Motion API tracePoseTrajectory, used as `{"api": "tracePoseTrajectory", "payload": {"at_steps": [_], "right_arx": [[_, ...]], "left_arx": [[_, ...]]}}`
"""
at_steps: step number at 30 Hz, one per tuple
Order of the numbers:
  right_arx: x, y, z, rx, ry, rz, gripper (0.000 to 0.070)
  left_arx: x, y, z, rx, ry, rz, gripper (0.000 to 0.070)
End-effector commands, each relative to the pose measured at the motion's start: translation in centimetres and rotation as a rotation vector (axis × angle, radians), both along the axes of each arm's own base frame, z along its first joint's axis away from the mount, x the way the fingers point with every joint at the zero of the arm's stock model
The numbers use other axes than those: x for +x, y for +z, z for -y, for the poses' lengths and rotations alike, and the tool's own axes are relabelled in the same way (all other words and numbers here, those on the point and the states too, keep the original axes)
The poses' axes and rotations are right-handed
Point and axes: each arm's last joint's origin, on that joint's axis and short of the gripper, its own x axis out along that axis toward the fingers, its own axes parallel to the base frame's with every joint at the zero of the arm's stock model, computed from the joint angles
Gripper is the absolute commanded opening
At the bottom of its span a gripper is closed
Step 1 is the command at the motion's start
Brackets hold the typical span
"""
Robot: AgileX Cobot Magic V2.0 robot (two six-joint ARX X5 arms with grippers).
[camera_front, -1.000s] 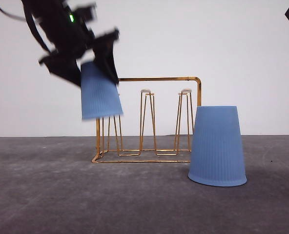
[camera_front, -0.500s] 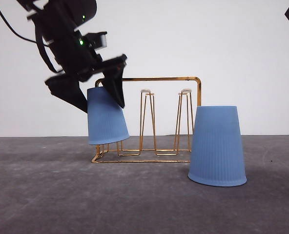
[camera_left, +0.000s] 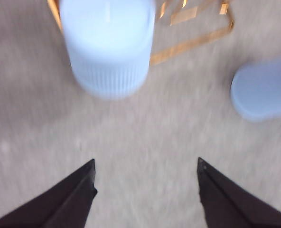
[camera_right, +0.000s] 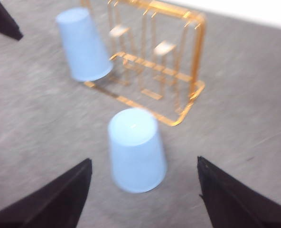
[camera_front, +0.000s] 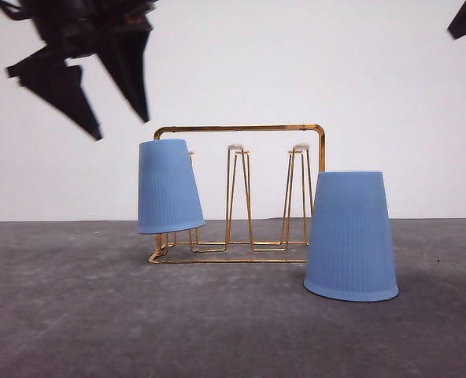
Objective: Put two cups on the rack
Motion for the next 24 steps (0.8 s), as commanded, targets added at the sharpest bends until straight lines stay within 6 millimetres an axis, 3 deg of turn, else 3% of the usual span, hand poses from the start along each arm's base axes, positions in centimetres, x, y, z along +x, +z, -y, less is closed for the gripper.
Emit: {"api": "tracePoseTrajectory", "payload": {"at_steps": [1, 9, 12, 17, 24], "right_arx": [[0.5, 0.1, -0.3, 0.024, -0.001, -0.026, 0.0453], [4.2, -1.7, -2.1, 0.006, 0.043, -0.126, 0.0458], [5.9, -2.7, -3.0, -0.004, 0.063, -0.152, 0.0491], [8.4, -4.8, -4.7, -0.019, 0.097, -0.186, 0.0524], [11.2, -8.1, -6.7, -0.036, 0.125, -0.227, 0.0564]], "left_arx": [[-0.7, -0.4, -0.2, -0.013, 0.003, 0.005, 0.0383], [-6.0, -4.2, -3.2, -0.121, 0.125, 0.066, 0.0383], [-8.0, -5.1, -4.1, -0.156, 0.177, 0.069, 0.0383], [-10.0, -5.1, -5.1, -0.172, 0.184, 0.088, 0.0383], [-10.6, -4.4, -5.3, -0.199, 0.190, 0.121, 0.0383]]}}
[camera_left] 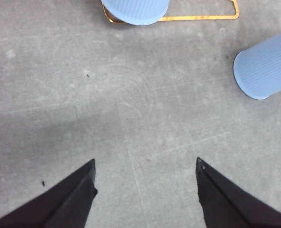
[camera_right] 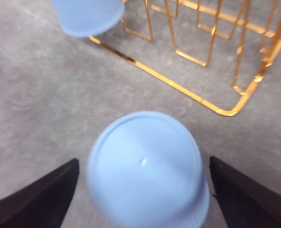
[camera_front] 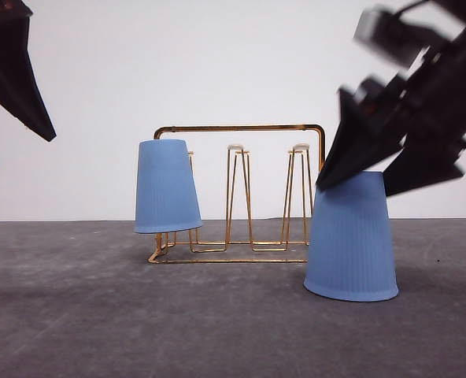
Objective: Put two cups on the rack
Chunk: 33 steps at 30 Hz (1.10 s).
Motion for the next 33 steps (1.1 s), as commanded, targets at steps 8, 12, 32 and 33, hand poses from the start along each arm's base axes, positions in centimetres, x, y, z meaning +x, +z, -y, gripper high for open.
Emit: {"api": "tracePoseTrajectory", "payload": {"at_steps": [8, 12, 32, 33], "right_arx": [[0.9, -1.1, -0.8, 0.016, -0.025, -0.082, 0.0350], [0.7, 1.4, -0.7, 0.012, -0.042, -0.124, 0.0350], [4.1, 15.3, -1.5, 0.040, -0.179, 0.231, 0.0351], [4.4, 15.0, -1.7, 0.040, -0.180, 0.231, 0.0351]], "left_arx": [[0.1, 0.3, 0.1, -0.016, 0.015, -0.001, 0.0383], [0.2, 0.3, 0.1, -0.016, 0.015, 0.000, 0.0383], [0.2, 0.3, 0.1, -0.016, 0.016, 0.000, 0.0383], [0.2, 0.3, 0.1, -0.016, 0.016, 0.000, 0.0383]]}}
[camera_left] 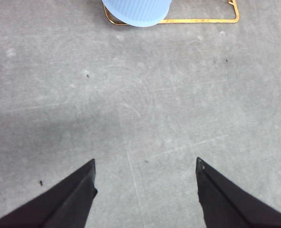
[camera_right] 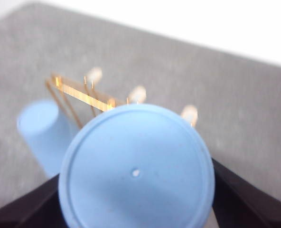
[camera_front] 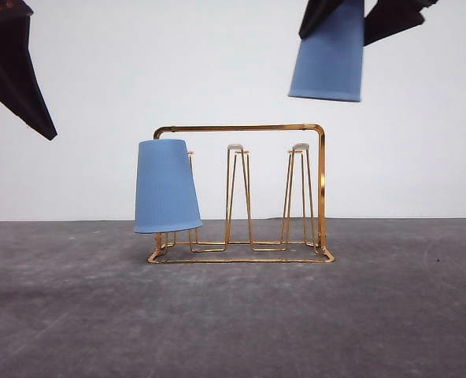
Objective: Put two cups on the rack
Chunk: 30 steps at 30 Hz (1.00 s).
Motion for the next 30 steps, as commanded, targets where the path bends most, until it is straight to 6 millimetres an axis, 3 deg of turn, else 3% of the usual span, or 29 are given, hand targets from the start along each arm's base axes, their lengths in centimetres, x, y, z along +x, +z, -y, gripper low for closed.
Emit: {"api": "tracePoseTrajectory", "payload": {"at_steps": [1, 16, 19, 25, 30], "right_arx": [[0.9, -0.4, -0.5, -0.010, 0.004, -0.001, 0.0351], [6.7, -9.0, -3.1, -0.099, 0.005, -0.203, 0.0353], [7.3, -10.5, -3.3, -0.115, 0.006, -0.242, 0.0390], [7.5, -11.5, -3.5, -0.123, 0.004, -0.278, 0.0591], [6.5, -9.4, -2.9, -0.102, -0.010, -0.289, 0.0624]], "left_arx": [[0.1, 0.3, 0.1, -0.004, 0.003, 0.007, 0.0383], [0.2, 0.3, 0.1, -0.005, 0.028, 0.003, 0.0383], [0.2, 0.3, 0.1, 0.006, 0.039, 0.008, 0.0383], [0.2, 0.2, 0.0, 0.006, 0.039, 0.008, 0.0383], [0.2, 0.3, 0.0, 0.006, 0.039, 0.008, 0.0384]]}}
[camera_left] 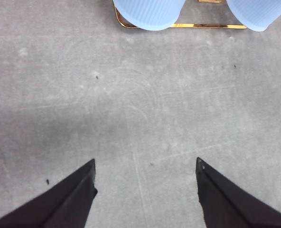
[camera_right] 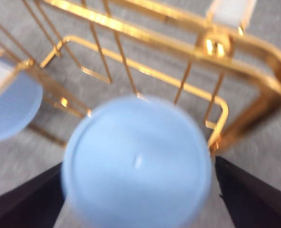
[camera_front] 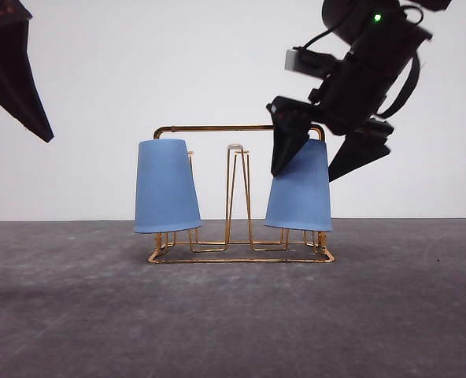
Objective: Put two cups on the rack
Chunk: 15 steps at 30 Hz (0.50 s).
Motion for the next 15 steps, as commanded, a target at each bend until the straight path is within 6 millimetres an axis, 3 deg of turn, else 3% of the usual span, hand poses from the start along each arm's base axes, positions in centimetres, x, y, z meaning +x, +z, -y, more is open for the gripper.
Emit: {"api": "tracePoseTrajectory", "payload": {"at_steps": [1, 7, 11, 15], "right_arx": [[-0.3, 2.1, 0.1, 0.022, -0.012, 0.015, 0.0624], [-3.8, 5.5, 1.7, -0.037, -0.011, -0.116, 0.0609], [-6.0, 5.6, 2.6, -0.098, 0.011, -0.211, 0.0549], [-8.2, 4.7, 3.5, -0.085, 0.013, -0.182, 0.0545]], "left_arx": [[0.1, 0.3, 0.1, 0.000, -0.001, 0.009, 0.0384], [0.1, 0.3, 0.1, 0.003, -0.004, 0.011, 0.0384], [0.1, 0.2, 0.1, 0.010, -0.012, 0.012, 0.0384], [0.0, 0.1, 0.0, 0.037, -0.035, 0.003, 0.0384]]}}
